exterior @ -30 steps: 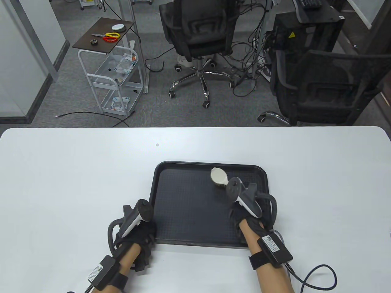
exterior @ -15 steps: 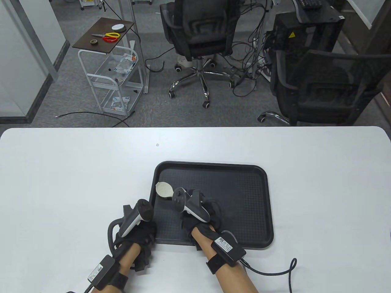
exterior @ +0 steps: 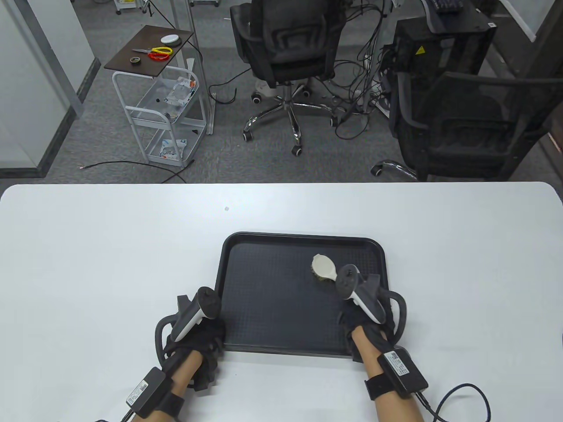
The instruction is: Scrub the tray with pot brush
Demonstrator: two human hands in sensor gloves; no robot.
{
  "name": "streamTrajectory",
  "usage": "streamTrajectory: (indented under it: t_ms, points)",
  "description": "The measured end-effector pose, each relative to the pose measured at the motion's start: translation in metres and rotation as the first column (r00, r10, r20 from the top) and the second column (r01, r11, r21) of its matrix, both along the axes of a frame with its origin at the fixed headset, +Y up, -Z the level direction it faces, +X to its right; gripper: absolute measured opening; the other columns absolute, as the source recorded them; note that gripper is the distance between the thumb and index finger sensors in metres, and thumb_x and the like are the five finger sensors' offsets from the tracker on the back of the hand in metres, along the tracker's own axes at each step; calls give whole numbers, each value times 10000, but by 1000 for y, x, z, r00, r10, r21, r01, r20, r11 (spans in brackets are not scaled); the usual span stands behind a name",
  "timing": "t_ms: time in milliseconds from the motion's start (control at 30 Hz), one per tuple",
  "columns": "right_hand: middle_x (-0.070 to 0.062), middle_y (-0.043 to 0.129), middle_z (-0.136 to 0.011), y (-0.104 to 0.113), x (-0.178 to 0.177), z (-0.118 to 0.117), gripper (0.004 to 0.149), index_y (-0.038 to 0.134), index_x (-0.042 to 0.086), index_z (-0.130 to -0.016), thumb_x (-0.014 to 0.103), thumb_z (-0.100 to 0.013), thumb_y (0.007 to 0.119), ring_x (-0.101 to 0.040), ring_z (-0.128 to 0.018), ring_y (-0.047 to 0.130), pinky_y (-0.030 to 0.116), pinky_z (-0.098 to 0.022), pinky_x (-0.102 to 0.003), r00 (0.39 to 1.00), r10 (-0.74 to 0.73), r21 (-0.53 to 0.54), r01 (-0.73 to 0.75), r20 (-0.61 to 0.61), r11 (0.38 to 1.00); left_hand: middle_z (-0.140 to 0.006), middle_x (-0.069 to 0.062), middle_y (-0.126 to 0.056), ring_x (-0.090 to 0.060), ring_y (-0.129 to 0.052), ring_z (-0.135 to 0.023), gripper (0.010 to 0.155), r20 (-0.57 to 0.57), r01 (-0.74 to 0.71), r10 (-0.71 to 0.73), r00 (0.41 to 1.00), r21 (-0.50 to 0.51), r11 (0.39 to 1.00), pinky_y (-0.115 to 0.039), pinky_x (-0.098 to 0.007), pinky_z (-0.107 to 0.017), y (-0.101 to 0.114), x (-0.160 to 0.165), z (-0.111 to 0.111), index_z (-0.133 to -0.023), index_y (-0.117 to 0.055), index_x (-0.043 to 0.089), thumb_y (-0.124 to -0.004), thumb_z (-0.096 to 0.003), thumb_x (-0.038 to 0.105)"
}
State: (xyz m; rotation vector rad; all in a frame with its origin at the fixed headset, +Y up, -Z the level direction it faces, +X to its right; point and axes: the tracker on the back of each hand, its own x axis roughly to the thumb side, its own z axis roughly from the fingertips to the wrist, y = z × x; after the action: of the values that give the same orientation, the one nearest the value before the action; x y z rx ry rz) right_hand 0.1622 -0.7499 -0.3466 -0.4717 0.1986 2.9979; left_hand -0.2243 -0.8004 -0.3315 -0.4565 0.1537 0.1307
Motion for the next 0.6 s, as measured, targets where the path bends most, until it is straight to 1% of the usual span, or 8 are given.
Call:
streamTrajectory:
  t_ms: [67,133,200,267,367,433,467,600]
  points:
    - [-105,732,-962,2,23,3,524,689,284,-990,236,-475,774,-282,-678,907,831,-459,-462,998,22,-7,-22,54,1000,-605,-3,-794,-214,-804,-561,770,0,0,0,1000,0,1000,-539,-517,-697,0,0,0,-1060,-372,160,-704,-460,510]
    - [-109,733,-962,4,38,5,524,691,282,-990,235,-475,774,-282,-678,906,828,-460,-464,995,48,-13,-47,88,999,-604,-2,-794,-214,-804,-562,770,0,1,-1,1000,0,1000,-539,-517,-697,0,0,0,-1060,-371,159,-703,-461,510]
    - [-109,731,-963,7,46,6,525,691,280,-992,233,-475,774,-285,-679,902,823,-460,-464,990,87,-17,-86,110,996,-605,-2,-794,-213,-804,-562,771,0,-1,1,1000,-1,1000,-538,-517,-697,0,0,0,-1060,-371,159,-703,-460,510]
    - [-100,728,-965,9,50,6,526,685,282,-995,244,-477,770,-275,-681,900,821,-464,-453,990,106,-26,-104,98,994,-604,-3,-794,-214,-804,-561,769,0,-1,1,1000,-1,1000,-539,-518,-696,0,0,0,-1060,-374,158,-704,-460,508]
    - [-98,720,-973,17,39,7,527,683,273,-1001,242,-482,772,-279,-687,888,805,-468,-452,991,106,-12,-105,88,994,-604,-1,-794,-212,-804,-561,769,0,0,0,1000,0,1000,-540,-516,-697,0,0,0,-1059,-372,161,-703,-460,511]
    - [-96,718,-974,23,27,6,529,679,273,-1003,245,-482,770,-277,-685,888,807,-465,-449,995,91,22,-92,47,996,-604,-2,-794,-213,-804,-561,770,0,-1,1,1000,-1,1000,-540,-516,-697,0,0,0,-1060,-372,159,-703,-460,510]
    - [-100,715,-977,26,19,6,530,676,271,-1006,244,-485,768,-281,-690,884,803,-469,-451,997,68,32,-69,37,997,-604,-3,-794,-214,-804,-562,769,0,0,0,1000,0,1000,-539,-517,-697,0,0,0,-1060,-373,159,-704,-460,509]
    - [-90,708,-982,34,-24,5,532,665,275,-1011,252,-488,763,-273,-695,881,804,-472,-444,996,49,73,-43,-80,996,-603,-3,-794,-214,-804,-560,769,0,0,0,1000,0,1000,-539,-517,-697,0,0,0,-1060,-373,158,-704,-460,509]
